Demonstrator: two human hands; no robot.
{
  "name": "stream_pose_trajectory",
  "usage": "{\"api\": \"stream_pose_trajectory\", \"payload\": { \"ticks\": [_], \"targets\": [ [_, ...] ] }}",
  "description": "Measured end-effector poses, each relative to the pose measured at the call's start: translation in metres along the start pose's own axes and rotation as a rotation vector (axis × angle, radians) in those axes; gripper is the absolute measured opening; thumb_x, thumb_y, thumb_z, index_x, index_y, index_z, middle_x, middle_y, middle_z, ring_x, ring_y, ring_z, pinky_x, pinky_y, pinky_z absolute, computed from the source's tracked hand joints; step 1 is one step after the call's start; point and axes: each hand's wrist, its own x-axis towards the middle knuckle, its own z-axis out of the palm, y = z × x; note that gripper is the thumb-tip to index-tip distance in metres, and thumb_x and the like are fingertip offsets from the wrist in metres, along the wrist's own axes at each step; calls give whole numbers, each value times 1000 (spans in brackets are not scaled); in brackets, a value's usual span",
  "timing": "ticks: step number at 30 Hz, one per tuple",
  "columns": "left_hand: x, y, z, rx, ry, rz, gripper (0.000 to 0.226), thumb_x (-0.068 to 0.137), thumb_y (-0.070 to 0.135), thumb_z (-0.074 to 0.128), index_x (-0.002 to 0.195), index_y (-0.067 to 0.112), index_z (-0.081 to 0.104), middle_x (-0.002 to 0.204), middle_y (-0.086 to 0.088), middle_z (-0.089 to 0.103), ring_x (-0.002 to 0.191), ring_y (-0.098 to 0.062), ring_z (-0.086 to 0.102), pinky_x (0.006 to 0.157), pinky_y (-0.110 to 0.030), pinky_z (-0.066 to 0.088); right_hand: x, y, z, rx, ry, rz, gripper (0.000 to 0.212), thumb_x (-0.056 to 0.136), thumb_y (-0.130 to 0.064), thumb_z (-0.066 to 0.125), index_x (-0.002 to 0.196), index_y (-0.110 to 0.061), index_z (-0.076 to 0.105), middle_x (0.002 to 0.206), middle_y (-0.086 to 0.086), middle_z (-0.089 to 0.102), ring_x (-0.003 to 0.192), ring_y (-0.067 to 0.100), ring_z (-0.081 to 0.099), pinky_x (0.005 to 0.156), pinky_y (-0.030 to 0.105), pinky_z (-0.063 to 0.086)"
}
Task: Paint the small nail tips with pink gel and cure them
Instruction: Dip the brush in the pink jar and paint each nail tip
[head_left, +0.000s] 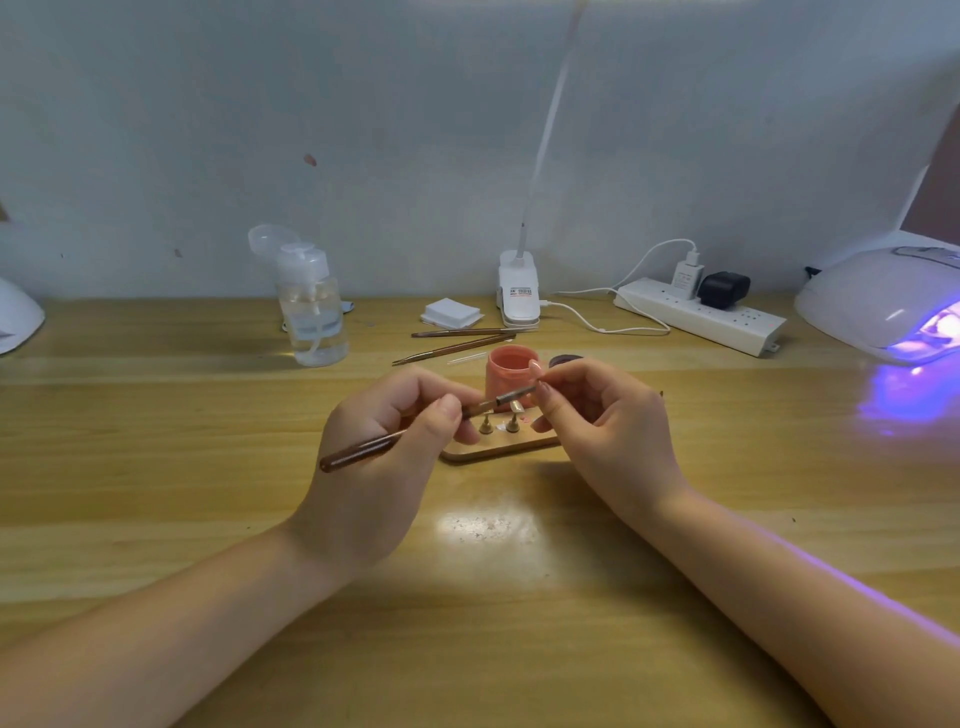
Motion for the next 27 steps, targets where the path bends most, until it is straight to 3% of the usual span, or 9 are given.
{"api": "stream_pose_trajectory", "payload": {
  "ticks": [7, 10, 14, 15, 17, 22, 27],
  "targets": [
    [1, -1, 0, 15, 10, 0, 18, 89, 22, 55, 93, 18, 71, 79, 1, 73, 79, -11, 68, 68, -14, 47, 0, 0, 0, -3, -8, -3, 12, 86, -9, 69, 92, -20, 67, 77, 0, 71, 67, 13, 69, 65, 40, 58],
    [4, 6, -2, 11, -1, 26, 20, 84, 28, 54, 88, 17, 71, 74, 0, 72, 74, -10, 67, 65, -14, 47, 0, 0, 0, -5, -8, -2, 11, 86, -10, 69, 92, -19, 67, 76, 0, 71, 67, 14, 69, 65, 40, 58],
    [29, 15, -5, 92, 94, -48, 18, 83, 24, 53, 86, 19, 70, 70, 4, 71, 67, -28, 59, 60, -36, 46, 1, 2, 1, -25, 2, -3, 13, 86, -9, 69, 90, -22, 67, 75, 1, 70, 67, 16, 69, 65, 42, 57],
    [38, 17, -5, 118, 97, -87, 17, 83, 25, 54, 86, 20, 70, 69, 5, 72, 65, -25, 59, 59, -37, 46, 1, 2, 1, -32, 6, -4, 13, 86, -9, 69, 89, -21, 67, 75, 2, 70, 68, 18, 68, 65, 44, 57],
    [60, 20, -3, 180, 77, -158, 11, 86, 21, 58, 85, 20, 69, 66, 6, 72, 61, -10, 59, 59, -31, 47, 1, 3, 1, -46, 12, -10, 10, 85, -9, 69, 90, -18, 69, 74, 2, 70, 68, 21, 68, 65, 45, 56],
    [117, 20, 9, 350, -71, -348, 19, 83, 15, 58, 74, 6, 71, 58, -1, 70, 44, 0, 53, 59, -26, 39, 0, 5, 2, -44, 28, -24, 6, 84, -8, 71, 89, -12, 70, 72, 5, 69, 66, 24, 66, 63, 48, 54],
    [142, 15, 24, 449, -185, -520, 13, 82, 13, 57, 81, 5, 67, 50, 0, 65, 27, 1, 44, 32, -9, 28, 0, 6, 3, -35, 22, -30, 5, 84, -8, 71, 88, -11, 71, 72, 2, 68, 65, 21, 65, 63, 47, 54]
  ]
}}
